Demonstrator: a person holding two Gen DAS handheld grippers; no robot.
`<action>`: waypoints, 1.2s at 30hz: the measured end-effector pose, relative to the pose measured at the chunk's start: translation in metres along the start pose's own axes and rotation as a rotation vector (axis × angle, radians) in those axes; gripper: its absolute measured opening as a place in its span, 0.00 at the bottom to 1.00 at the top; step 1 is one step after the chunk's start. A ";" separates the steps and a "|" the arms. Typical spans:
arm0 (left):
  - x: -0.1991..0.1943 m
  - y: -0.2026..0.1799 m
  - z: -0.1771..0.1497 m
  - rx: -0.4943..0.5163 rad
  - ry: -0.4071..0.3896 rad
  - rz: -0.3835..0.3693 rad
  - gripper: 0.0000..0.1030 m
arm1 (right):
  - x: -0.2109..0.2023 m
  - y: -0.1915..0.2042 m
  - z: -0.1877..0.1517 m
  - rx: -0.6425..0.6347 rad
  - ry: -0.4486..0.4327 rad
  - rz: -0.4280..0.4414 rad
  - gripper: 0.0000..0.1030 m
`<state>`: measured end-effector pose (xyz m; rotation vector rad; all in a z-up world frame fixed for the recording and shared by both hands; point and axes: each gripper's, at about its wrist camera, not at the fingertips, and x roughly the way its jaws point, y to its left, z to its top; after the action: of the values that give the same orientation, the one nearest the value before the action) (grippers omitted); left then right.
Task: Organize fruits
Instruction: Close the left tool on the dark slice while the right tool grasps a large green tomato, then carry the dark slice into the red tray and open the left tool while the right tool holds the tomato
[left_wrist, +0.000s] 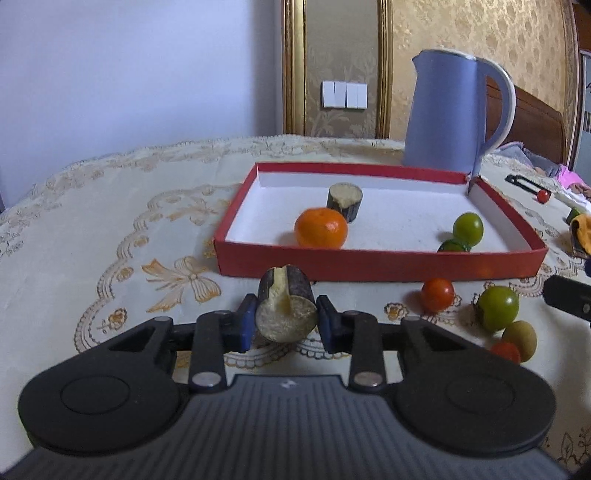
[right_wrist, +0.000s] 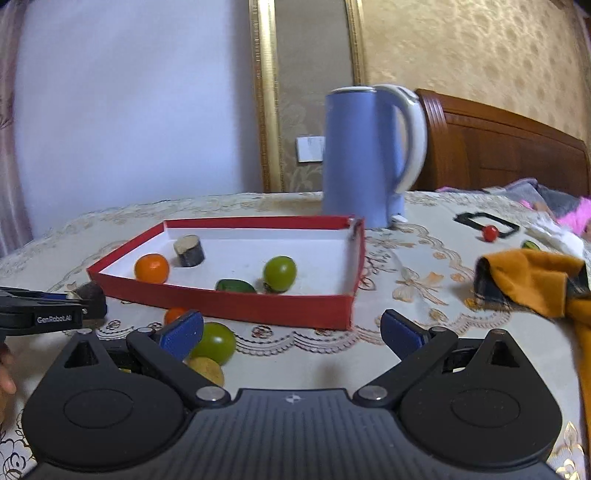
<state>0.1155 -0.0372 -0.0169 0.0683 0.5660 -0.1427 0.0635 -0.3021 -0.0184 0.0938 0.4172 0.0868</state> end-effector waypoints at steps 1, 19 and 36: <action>0.000 -0.001 0.000 0.007 0.001 0.005 0.30 | 0.002 0.001 0.002 -0.011 0.015 0.024 0.99; -0.003 -0.002 -0.002 0.016 -0.013 0.019 0.30 | 0.049 0.033 0.015 -0.136 0.228 0.173 0.46; -0.003 -0.002 -0.002 0.009 -0.021 0.028 0.30 | 0.033 0.025 0.017 -0.077 0.153 0.216 0.33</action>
<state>0.1118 -0.0387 -0.0167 0.0830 0.5433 -0.1187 0.0989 -0.2752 -0.0137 0.0566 0.5554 0.3236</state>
